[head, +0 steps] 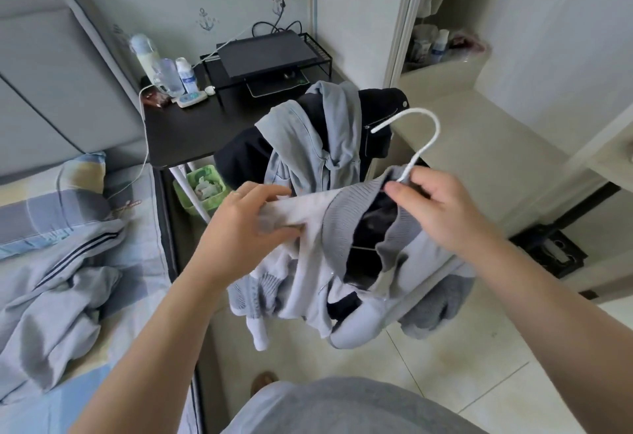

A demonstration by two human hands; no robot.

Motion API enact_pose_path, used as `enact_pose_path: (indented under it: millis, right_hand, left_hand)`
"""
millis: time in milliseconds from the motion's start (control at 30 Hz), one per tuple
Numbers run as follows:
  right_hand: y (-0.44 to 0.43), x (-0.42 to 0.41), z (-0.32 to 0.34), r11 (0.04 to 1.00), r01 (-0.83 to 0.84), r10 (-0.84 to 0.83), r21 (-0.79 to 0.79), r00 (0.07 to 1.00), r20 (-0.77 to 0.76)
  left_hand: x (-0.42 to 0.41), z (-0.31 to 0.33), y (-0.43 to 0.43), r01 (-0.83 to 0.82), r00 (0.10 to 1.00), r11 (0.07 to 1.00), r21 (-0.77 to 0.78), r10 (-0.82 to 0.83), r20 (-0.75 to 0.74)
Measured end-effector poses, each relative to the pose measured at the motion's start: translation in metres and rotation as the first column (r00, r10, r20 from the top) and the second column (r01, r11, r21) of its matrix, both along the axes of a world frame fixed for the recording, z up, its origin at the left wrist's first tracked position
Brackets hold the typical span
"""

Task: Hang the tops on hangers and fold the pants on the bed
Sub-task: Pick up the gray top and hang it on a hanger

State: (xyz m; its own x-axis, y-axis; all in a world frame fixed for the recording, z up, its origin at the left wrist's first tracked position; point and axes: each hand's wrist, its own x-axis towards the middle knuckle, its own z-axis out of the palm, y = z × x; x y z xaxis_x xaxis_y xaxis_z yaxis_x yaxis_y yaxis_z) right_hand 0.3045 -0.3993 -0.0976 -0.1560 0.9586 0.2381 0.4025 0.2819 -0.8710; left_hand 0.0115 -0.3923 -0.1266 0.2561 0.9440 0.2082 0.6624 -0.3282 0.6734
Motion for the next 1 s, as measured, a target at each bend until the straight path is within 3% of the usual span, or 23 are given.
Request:
enact_pose_path:
  millis: [133,400,533,633,767,933,1000]
  right_hand:
    - [0.004,0.022,-0.001,0.996,0.086,-0.084,0.019,0.995,-0.062]
    - [0.005,0.044,-0.016,0.994,0.082,-0.08,-0.067,0.996,0.033]
    - [0.009,0.04,-0.027,0.992,0.085,-0.072,-0.097,0.988,0.133]
    - [0.012,0.037,-0.031,0.987,0.153,-0.147,-0.047,0.982,0.116]
    - [0.004,0.033,-0.025,0.984,0.175,-0.175,0.0,0.984,-0.037]
    - [-0.006,0.021,-0.014,0.994,0.112,-0.11,0.012,0.988,-0.108]
    - [-0.006,0.016,-0.01,0.997,0.075,-0.075,-0.002,0.992,-0.103]
  left_hand:
    - [-0.019,-0.028,-0.008,-0.149,0.984,0.982,-0.118,0.16,0.082]
    - [-0.018,-0.018,-0.014,-0.267,0.927,0.96,0.089,0.23,0.296]
    - [-0.01,0.001,-0.013,-0.221,0.913,0.949,0.224,0.121,0.388]
    - [-0.013,0.003,-0.014,-0.126,0.93,0.96,0.25,0.027,0.366]
    - [-0.031,0.001,-0.008,-0.098,0.946,0.977,0.19,0.033,0.322]
    - [-0.031,-0.01,-0.002,-0.339,0.918,0.935,0.1,0.306,0.252]
    - [-0.023,-0.014,-0.004,-0.355,0.912,0.927,0.121,0.315,0.263]
